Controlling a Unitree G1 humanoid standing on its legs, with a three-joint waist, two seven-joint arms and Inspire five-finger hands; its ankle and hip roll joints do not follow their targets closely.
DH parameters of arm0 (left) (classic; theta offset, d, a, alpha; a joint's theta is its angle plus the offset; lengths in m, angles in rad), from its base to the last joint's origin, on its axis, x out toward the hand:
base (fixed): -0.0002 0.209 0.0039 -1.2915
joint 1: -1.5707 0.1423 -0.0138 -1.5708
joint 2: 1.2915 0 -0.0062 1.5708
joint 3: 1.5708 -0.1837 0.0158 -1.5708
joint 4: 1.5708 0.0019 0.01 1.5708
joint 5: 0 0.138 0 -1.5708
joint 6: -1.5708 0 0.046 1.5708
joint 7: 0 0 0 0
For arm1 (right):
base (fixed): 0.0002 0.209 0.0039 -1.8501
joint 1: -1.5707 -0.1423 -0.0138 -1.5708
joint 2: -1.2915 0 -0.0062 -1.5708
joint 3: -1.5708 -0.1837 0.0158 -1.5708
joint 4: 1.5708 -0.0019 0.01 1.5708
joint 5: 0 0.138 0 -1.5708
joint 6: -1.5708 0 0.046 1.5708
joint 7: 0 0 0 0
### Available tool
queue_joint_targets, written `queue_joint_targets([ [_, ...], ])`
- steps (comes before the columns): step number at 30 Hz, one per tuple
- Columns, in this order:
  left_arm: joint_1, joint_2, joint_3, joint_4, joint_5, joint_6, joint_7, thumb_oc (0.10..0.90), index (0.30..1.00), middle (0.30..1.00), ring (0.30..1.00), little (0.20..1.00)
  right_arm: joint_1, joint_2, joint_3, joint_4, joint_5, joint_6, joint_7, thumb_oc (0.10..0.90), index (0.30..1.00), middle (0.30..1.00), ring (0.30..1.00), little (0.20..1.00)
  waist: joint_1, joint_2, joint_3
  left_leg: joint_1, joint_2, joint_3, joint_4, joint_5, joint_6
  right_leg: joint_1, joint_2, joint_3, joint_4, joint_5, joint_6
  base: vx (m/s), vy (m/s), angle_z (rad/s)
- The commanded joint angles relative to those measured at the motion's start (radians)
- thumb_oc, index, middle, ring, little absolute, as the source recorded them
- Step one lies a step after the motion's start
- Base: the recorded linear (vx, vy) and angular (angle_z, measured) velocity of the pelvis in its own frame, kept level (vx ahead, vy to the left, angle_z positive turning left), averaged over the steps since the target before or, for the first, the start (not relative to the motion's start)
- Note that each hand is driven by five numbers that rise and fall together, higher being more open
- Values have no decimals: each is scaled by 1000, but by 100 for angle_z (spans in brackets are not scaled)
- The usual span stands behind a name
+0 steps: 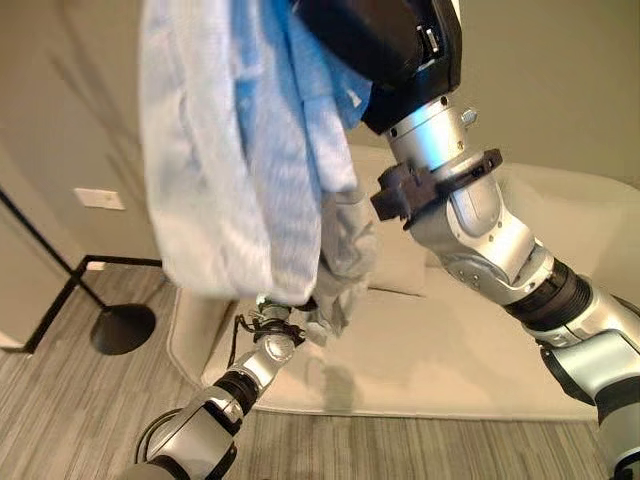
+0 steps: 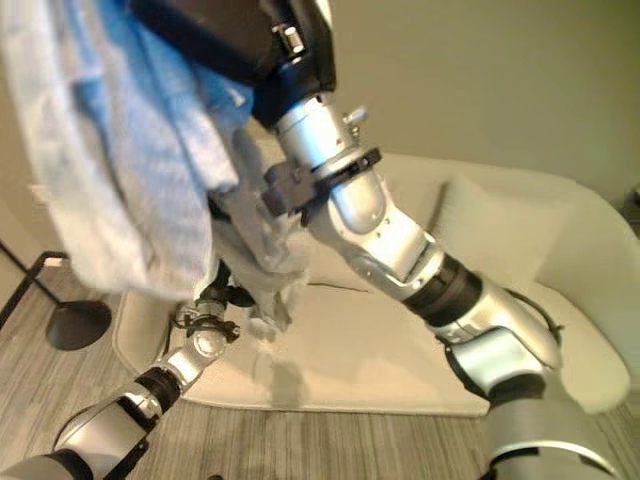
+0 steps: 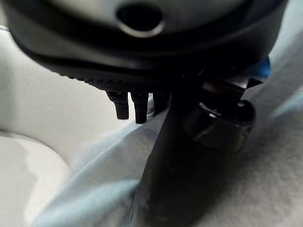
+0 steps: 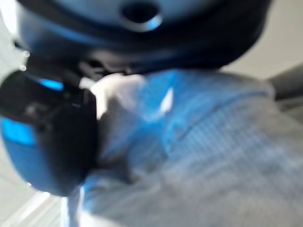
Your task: Hang the clothes on the sofa on the clothes rack.
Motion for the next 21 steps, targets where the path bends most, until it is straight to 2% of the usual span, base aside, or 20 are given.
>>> queue_joint_targets([
  [1,-131,-10,6,24,-37,-53,98,400,300,300,300,300,-84,-17,-120,29,26,-198,-38,400,300,300,300,300,76,27,-151,65,13,-61,2,-165,-24,-93,-50,-30,155,-34,43,17,-16,-8],
  [2,-113,9,45,-30,-65,-54,133,400,300,300,300,300,-48,-60,-141,-3,10,-201,-46,400,300,300,300,300,76,29,-146,65,15,-57,2,-166,-24,-94,-48,-28,155,-34,44,10,-23,-9],
  [5,-47,43,111,-175,-79,-61,182,400,300,300,300,300,21,-113,-183,-36,-4,-206,-54,400,300,300,300,300,87,26,-144,66,18,-56,2,-168,-26,-92,-45,-30,154,-39,43,22,-36,-4],
  [9,77,105,198,-393,-27,-54,221,400,300,300,300,300,99,-162,-247,-52,-26,-197,-62,400,300,300,300,300,108,16,-143,65,26,-62,2,-168,-30,-83,-41,-41,153,-47,40,21,-68,-4],
  [13,230,186,312,-627,48,-47,214,400,300,300,300,300,173,-230,-319,-51,-38,-171,-47,400,300,300,300,300,128,9,-137,60,42,-76,2,-161,-42,-85,-31,-61,166,-64,33,7,-111,4],
  [16,329,235,399,-762,87,-50,199,400,300,300,300,300,226,-285,-350,-58,-35,-155,-8,400,300,300,300,300,142,3,-129,53,60,-84,2,-151,-55,-90,-19,-70,177,-80,25,-6,-141,6],
  [17,385,276,466,-840,126,-55,197,400,300,300,300,300,257,-322,-349,-75,-37,-143,30,400,300,300,300,300,154,-4,-120,42,73,-89,2,-139,-66,-95,-7,-75,176,-88,16,-70,-307,16],
  [18,473,316,560,-932,165,-69,186,400,300,300,300,300,299,-399,-342,-110,-28,-126,99,400,300,300,300,300,181,-14,-101,12,86,-105,3,-112,-81,-93,11,-75,130,-80,5,-93,-301,26],
  [21,564,335,651,-1001,189,-83,177,400,300,300,300,300,352,-483,-371,-128,-40,-115,150,400,300,300,300,300,207,-6,-80,-48,87,-138,6,-68,-96,-85,24,-92,51,-56,-3,-107,-126,26],
])
